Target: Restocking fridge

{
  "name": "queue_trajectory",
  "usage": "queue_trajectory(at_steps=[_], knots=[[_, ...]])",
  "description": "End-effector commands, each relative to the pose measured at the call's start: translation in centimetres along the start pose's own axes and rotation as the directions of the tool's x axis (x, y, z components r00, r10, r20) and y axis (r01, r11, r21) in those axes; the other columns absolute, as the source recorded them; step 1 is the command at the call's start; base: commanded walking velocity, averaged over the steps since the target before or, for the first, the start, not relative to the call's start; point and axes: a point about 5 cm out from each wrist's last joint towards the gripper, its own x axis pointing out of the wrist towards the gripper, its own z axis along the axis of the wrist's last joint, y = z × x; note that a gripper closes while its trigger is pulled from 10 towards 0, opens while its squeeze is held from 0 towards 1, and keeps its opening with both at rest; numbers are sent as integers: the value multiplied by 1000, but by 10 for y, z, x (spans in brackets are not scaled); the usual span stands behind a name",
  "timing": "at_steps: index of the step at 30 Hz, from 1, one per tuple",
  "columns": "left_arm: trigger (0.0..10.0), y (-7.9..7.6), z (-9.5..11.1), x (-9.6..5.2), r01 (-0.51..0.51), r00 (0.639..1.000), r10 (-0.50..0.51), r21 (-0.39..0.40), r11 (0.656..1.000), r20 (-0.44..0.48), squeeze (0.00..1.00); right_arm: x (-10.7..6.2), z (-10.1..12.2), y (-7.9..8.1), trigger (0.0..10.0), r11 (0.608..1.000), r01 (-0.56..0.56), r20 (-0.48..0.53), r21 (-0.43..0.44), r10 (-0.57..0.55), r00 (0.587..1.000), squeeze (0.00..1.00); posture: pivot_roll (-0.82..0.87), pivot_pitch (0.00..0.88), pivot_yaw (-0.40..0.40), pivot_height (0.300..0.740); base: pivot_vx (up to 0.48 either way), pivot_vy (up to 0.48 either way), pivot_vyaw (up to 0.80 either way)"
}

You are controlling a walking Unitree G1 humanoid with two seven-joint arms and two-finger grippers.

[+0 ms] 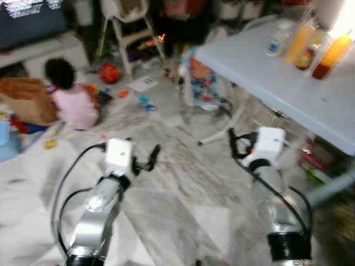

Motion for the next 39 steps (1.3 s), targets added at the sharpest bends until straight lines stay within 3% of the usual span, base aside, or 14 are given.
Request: queue_trajectory(at_steps=[1,14,19,22,31,35,39], knots=[[10000,10,5,-3,-19,1000,19,20,1000,8,0,2,5,15,10000,999,-43,25,14,42,999,0,35,0,-52,740,480,0,-800],[10000,7,7,-1,10,1000,-11,24,1000,16,0,0,6,12,10000,999,-32,37,5,31,999,0,32,0,-51,740,471,0,-800],[10000,7,7,-1,9,1000,-9,22,1000,20,0,0,7,12,10000,999,-34,41,-1,34,999,0,32,0,-53,740,442,0,0],[10000,11,8,-1,-52,998,51,19,998,38,0,1,7,13,10000,999,-38,45,-7,39,998,0,32,0,-53,740,329,320,0],[10000,12,12,-2,-51,997,48,42,998,62,0,1,8,13,10000,999,-38,52,-18,39,998,0,27,0,-53,740,0,98,0],[10000,1,9,-3,-8,998,6,44,999,57,0,0,8,12,10000,999,-38,52,-20,39,998,0,20,0,-51,740,0,480,-800],[10000,4,11,-1,-17,998,15,28,999,61,0,0,9,12,10000,999,-34,56,-20,35,998,0,20,0,-53,740,0,480,-778]])
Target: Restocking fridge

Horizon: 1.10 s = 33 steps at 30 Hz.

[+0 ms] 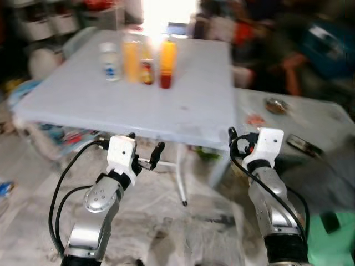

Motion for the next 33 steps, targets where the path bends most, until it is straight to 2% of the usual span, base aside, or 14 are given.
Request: queue_trajectory(at_steps=[1,5,6,10,12,16,19,25,30,33], knots=[[10000,1,0,-1,-6,1000,6,8,1000,-3,0,1,4,2,10000,1000,-3,16,8,2,1000,0,20,0,-51,740,0,480,-400],[10000,1,1,-1,-31,999,31,23,999,14,0,1,4,3,10000,1000,-7,18,11,7,1000,0,24,0,-47,740,0,480,0],[10000,6,1,-2,-59,998,59,-5,998,16,0,0,3,2,10000,1000,-5,18,10,5,1000,0,24,0,-47,740,0,480,0],[10000,15,0,-4,-147,988,147,0,989,37,0,-2,7,-3,10000,999,25,64,-44,-22,998,0,9,0,-29,740,0,480,0],[10000,27,2,-5,-245,968,247,-31,969,43,0,-2,11,-3,10000,996,23,90,-82,-15,996,0,6,0,-26,740,0,0,0],[10000,31,0,-8,-299,953,301,-42,953,34,0,-8,9,-4,10000,994,24,104,-109,-13,995,0,10,0,-30,740,0,0,0],[10000,29,0,-8,-294,954,297,-56,954,38,0,-8,12,-3,10000,993,20,120,-119,-5,993,0,9,0,-33,740,80,0,421],[10000,25,-1,-5,-262,963,266,-72,962,38,0,-3,17,1,10000,993,23,132,-116,-7,991,0,3,0,-30,740,469,0,182],[10000,25,0,-3,-259,964,262,-69,963,41,0,-1,16,3,10000,996,8,117,-87,2,993,0,0,0,-27,740,480,0,0],[10000,25,0,-3,-260,964,263,-67,963,40,0,-2,14,11,10000,998,-46,107,-44,50,993,0,0,0,-25,740,480,0,0]])
